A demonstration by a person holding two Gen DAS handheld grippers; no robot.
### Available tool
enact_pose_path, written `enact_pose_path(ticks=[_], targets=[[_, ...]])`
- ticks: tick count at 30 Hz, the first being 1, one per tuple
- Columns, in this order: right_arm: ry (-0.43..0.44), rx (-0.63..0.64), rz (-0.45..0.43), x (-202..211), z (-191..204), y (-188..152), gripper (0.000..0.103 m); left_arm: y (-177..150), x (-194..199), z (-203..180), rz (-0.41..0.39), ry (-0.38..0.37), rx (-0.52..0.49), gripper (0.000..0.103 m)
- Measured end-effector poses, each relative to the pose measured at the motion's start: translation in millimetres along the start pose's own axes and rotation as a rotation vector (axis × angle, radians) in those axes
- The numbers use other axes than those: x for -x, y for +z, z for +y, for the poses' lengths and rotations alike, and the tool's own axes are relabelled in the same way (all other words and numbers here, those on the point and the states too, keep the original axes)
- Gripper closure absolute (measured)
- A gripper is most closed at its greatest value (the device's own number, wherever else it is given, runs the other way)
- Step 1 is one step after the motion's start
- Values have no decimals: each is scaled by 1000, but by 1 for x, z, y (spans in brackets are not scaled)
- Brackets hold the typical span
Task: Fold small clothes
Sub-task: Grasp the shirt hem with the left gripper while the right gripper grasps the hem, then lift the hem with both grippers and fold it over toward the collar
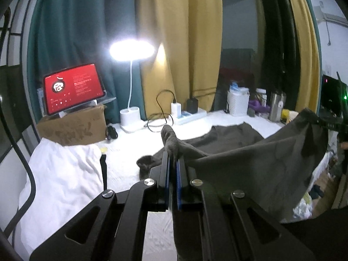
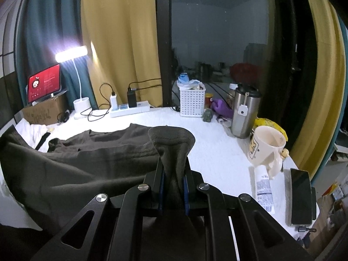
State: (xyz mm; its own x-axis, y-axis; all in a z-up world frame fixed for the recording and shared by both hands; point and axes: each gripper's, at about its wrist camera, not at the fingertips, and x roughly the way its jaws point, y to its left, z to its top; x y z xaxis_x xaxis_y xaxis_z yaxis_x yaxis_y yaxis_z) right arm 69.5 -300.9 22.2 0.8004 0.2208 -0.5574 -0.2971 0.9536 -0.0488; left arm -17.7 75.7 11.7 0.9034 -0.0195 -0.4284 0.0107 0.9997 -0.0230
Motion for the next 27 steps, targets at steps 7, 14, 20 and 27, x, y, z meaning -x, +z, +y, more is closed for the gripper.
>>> enact_pose_path(ticks=[7,14,20,27], targets=[[4,-3,3,-14,3,9,90,9,-19,-1,-17,-6,-15,100],[4,0,20,-36,5,22,90,12,-52,12,13,-19,31,100],[8,3,30,-56,9,37,90,21,-76,27,46,-10,79,99],[16,12,43,-81,15,56,90,30,-100,41,65,12,125,99]])
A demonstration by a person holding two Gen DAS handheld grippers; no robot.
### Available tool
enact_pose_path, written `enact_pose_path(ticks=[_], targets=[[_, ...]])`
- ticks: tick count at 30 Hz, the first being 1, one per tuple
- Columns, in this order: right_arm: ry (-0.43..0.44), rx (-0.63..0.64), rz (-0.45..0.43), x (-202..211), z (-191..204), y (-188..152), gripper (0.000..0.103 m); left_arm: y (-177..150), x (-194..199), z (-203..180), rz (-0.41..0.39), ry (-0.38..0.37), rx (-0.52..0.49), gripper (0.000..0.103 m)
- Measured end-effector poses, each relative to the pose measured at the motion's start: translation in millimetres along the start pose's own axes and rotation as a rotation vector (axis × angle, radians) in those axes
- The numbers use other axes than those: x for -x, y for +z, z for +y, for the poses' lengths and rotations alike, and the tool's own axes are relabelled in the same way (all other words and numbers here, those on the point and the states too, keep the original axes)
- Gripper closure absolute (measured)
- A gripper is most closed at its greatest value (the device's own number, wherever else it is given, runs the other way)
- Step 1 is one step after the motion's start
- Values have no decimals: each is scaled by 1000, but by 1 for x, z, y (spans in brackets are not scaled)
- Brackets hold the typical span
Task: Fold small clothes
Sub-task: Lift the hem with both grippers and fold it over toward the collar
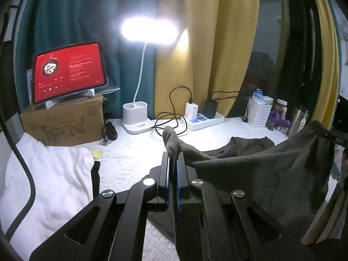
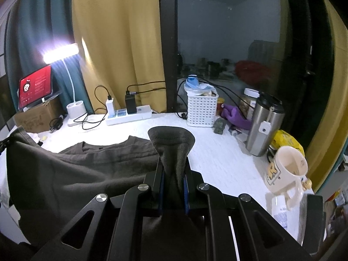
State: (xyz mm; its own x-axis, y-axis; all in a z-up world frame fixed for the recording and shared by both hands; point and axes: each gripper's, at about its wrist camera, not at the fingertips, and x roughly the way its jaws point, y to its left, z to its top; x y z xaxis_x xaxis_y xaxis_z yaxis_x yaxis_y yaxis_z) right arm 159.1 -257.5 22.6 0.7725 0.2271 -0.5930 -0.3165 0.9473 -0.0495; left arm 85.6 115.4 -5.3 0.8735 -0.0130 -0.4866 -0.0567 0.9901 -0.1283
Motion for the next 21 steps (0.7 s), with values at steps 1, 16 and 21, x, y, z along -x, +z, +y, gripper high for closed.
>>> enact_pose_path(ticks=[1,16,21], targets=[[2,2,2,-4,1,3,90,2,-4,1,1,0,3,99],[32,11,19,-53,3,37,90,23,-38,17,-18,49,56,99],[51,6,30,-76,3,44,90,27,-52,21,-6,69,50,99]])
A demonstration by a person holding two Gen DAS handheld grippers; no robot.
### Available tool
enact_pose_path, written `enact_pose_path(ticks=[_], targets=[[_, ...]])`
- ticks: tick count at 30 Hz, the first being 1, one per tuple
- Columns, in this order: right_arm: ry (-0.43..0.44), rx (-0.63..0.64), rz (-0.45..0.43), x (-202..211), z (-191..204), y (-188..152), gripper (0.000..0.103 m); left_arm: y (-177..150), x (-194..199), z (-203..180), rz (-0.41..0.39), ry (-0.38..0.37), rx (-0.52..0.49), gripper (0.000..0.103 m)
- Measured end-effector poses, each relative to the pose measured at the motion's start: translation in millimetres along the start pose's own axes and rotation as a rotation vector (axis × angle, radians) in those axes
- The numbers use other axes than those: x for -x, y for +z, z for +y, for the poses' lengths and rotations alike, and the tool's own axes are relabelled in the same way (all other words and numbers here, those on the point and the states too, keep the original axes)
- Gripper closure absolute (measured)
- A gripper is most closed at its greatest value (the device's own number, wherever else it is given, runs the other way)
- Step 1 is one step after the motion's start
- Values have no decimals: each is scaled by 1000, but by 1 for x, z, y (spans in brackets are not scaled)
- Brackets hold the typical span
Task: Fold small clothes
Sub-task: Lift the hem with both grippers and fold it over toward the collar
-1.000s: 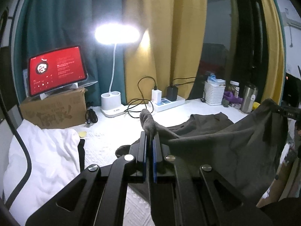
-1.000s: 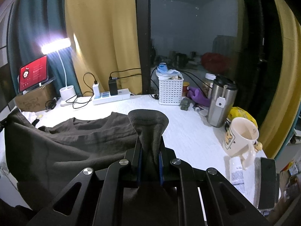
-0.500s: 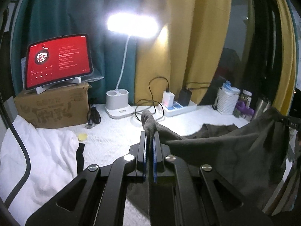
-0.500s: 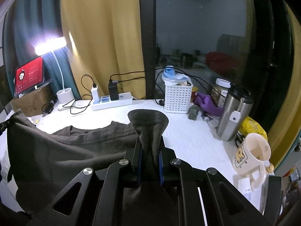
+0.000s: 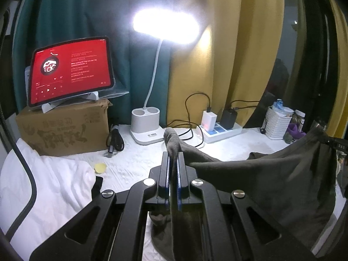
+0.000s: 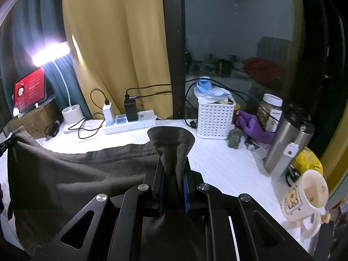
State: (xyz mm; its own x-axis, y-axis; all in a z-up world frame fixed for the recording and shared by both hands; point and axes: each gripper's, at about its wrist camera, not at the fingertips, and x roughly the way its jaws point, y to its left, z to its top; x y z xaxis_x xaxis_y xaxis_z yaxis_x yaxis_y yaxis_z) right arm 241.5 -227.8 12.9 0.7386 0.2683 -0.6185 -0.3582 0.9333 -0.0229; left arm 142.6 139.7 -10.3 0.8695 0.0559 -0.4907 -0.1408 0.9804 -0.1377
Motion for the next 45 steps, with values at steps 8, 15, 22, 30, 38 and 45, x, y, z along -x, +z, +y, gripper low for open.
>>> enact_pose_path(ticks=[8,15,22,30,38,45], targets=[[27,-3,41,-53,-4,7,90,-2,-40,8,48,27,-1,99],[46,-23,114,-107,-9,5,90,-11,-77,14,114,65,-14,99],[30,-22,224,-161,-9,-5,90,-31,-114,23,239,113,-29,99],[-20,15,309,-192,-12,-16,75,-55,-137,32,374,134,-19,95],[-132,-27,260,-174,-44,-9,44,-60,-131,39,380,166,-26,93],[-173,-59,182,-136,-70,1,44,-52,-114,44,342,223,-11,93]])
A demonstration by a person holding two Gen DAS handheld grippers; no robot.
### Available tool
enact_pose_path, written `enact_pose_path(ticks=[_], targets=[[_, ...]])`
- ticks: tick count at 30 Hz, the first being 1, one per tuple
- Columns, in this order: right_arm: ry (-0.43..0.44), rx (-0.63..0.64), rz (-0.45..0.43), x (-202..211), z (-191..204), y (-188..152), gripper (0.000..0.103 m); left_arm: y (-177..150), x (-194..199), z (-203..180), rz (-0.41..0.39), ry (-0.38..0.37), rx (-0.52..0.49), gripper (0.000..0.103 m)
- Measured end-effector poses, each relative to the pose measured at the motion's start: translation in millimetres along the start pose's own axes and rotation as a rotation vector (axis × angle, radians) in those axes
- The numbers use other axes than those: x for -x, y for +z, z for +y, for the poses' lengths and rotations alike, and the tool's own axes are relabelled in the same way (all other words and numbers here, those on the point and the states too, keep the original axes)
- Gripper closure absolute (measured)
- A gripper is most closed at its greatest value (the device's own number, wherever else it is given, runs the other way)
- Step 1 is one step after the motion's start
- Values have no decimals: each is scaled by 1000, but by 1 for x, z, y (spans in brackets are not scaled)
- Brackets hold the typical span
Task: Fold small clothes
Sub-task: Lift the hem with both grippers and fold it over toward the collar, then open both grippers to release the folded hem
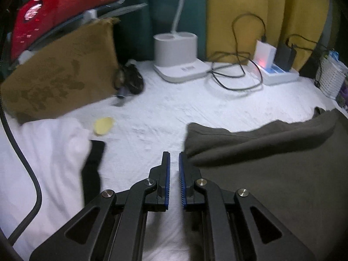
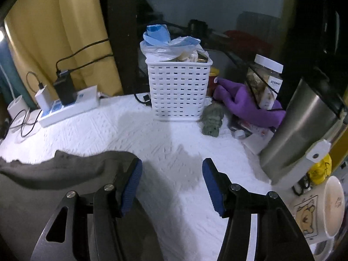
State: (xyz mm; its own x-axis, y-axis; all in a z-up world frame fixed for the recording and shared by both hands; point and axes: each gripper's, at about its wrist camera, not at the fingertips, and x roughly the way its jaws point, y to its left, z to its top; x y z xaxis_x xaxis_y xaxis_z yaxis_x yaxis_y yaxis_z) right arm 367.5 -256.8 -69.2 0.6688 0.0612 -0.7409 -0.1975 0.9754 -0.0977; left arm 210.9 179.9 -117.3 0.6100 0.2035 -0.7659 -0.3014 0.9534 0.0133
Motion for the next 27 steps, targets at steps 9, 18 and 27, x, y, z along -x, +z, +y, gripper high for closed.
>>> enact_pose_path(ticks=[9,18,27], targets=[[132,-11,51,-22,10,-13,44,-4,14,-7,30,-129,0,89],[-23,83,73,-44,24,-9,44,-8,-5,-9,63,-23,-39,72],[-94,-1,75,-15,-18,-17,44,-14,17,-1,47,-60,-10,65]])
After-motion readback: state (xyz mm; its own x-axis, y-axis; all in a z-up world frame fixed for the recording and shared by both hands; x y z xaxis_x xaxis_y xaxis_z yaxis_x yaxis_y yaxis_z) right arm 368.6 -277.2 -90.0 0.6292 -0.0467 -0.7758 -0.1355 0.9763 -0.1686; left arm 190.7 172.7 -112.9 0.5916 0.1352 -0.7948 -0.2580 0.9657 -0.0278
